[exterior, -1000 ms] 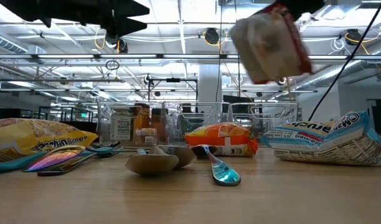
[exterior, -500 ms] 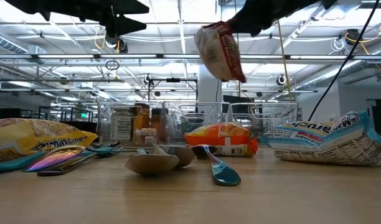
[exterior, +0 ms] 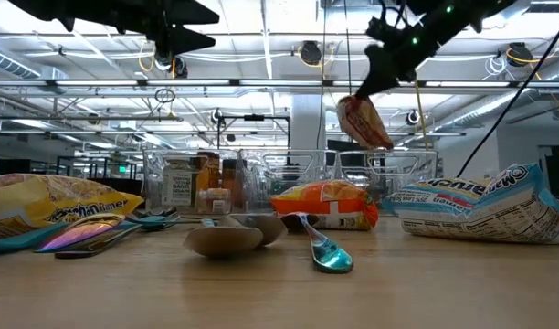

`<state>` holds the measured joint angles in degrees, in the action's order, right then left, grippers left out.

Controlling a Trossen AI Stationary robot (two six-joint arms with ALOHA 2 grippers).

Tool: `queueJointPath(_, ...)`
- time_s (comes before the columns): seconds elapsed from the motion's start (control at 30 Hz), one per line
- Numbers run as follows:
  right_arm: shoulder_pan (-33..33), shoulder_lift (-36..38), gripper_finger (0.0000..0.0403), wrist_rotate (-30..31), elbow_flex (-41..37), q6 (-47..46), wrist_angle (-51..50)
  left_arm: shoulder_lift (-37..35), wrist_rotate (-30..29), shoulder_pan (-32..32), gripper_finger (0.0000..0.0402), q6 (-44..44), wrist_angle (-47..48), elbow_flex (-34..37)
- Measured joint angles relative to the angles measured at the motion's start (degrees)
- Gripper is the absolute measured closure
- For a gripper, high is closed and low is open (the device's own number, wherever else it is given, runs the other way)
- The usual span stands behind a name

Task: Pick & Place Food Item
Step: Put the red noodle pack into the right transparent bin

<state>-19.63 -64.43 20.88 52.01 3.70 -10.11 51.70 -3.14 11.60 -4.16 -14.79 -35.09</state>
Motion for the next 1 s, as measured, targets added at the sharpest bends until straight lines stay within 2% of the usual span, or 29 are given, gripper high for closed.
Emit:
queueJointPath(0.13, -4.22, -1.27, 0.0403, -0.20, 0.00, -1.10, -4.19, 0.02, 0.00, 0.00, 0.0014, -0.03, 0.00, 0.00)
queueJointPath(0.3, -6.77, -2.69, 0.0403, -0.15, -3.01, -1.66, -3.74, 0.02, 0.01, 0.00, 0.0014, -0.04, -0.07, 0.00)
queueJointPath(0.6, -9.24, -5.18, 0.0403, -4.65, -11.56, -1.52, 7.20, 0.02, 0.01, -0.01, 0.0014, -0.46, -0.45, 0.00)
queueJointPath(1.0, -9.34, -6.55, 0.0403, -4.52, -16.41, -1.32, 12.60, 0.02, 0.06, 0.04, 0.0014, -0.67, -0.42, 0.00)
